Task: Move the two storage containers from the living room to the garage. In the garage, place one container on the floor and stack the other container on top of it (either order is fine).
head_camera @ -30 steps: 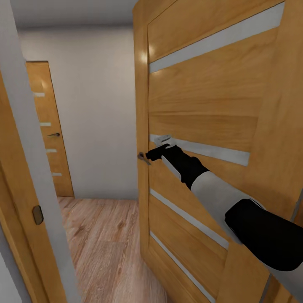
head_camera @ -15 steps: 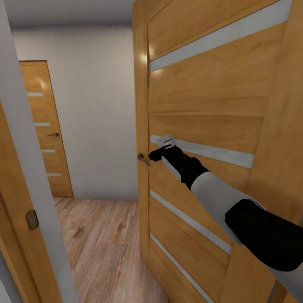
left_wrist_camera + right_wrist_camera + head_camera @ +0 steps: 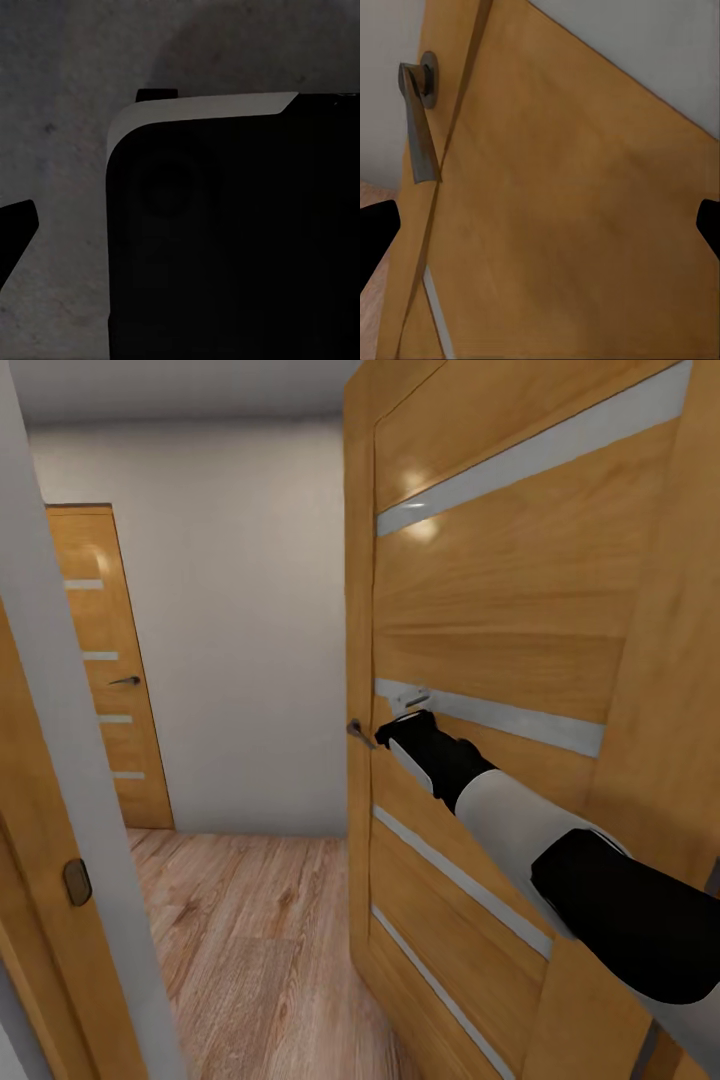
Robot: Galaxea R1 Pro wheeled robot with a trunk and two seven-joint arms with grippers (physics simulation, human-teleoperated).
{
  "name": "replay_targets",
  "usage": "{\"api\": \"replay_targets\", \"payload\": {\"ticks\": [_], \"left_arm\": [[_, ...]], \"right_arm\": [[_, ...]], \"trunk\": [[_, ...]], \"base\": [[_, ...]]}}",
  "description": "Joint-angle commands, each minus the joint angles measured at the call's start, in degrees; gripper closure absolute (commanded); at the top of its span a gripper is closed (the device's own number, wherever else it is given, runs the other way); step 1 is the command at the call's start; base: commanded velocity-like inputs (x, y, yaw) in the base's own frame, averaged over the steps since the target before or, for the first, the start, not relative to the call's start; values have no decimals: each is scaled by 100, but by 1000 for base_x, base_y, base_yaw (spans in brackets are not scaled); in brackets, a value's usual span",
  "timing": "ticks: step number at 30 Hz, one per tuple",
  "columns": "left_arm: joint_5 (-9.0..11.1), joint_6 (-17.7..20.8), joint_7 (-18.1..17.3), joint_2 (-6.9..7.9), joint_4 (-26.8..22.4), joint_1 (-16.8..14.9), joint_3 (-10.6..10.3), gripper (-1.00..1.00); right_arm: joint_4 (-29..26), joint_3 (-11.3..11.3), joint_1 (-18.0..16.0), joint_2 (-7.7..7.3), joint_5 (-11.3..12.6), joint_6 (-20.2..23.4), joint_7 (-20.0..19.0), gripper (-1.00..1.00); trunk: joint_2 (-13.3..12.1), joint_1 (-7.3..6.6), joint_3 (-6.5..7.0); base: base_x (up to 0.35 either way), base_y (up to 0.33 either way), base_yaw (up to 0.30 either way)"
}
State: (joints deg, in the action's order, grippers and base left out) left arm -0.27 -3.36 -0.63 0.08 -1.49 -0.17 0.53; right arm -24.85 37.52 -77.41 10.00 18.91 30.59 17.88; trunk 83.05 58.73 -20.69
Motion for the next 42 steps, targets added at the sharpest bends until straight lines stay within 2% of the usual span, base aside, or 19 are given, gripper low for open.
{"api": "replay_targets", "payload": {"ticks": [1,5,10,24,31,37,39,42], "left_arm": [[-3,-15,-7,1,-3,0,7,-100],[-3,-15,-7,1,-3,0,4,-100],[-2,-15,-7,1,-2,0,5,-100],[-1,-15,-7,1,-4,0,9,-100],[0,-15,-7,1,-5,0,9,-100],[2,-15,0,-1,-1,0,9,-100],[10,-15,1,-4,-3,0,11,-100],[7,-15,-7,-5,-1,0,11,-100]], "right_arm": [[306,27,-17,0,-9,37,72,-100],[420,20,-60,0,-13,33,75,-100],[757,11,-281,0,-11,-58,75,-100],[1012,-24,-577,0,10,-106,84,-100],[833,-26,-579,0,14,-102,77,-100],[81,-47,-564,0,43,-66,-14,-100],[3,-49,-560,0,47,-65,-129,-100],[-58,-51,-557,0,50,-33,-560,-100]], "trunk": [[3,0,-7],[3,0,-7],[3,0,-7],[3,0,-7],[3,0,-7],[3,0,-7],[3,0,-7],[3,0,-7]], "base": [[0,0,0],[0,0,0],[0,0,0],[0,0,0],[0,0,0],[0,0,0],[0,0,0],[100,0,0]]}}
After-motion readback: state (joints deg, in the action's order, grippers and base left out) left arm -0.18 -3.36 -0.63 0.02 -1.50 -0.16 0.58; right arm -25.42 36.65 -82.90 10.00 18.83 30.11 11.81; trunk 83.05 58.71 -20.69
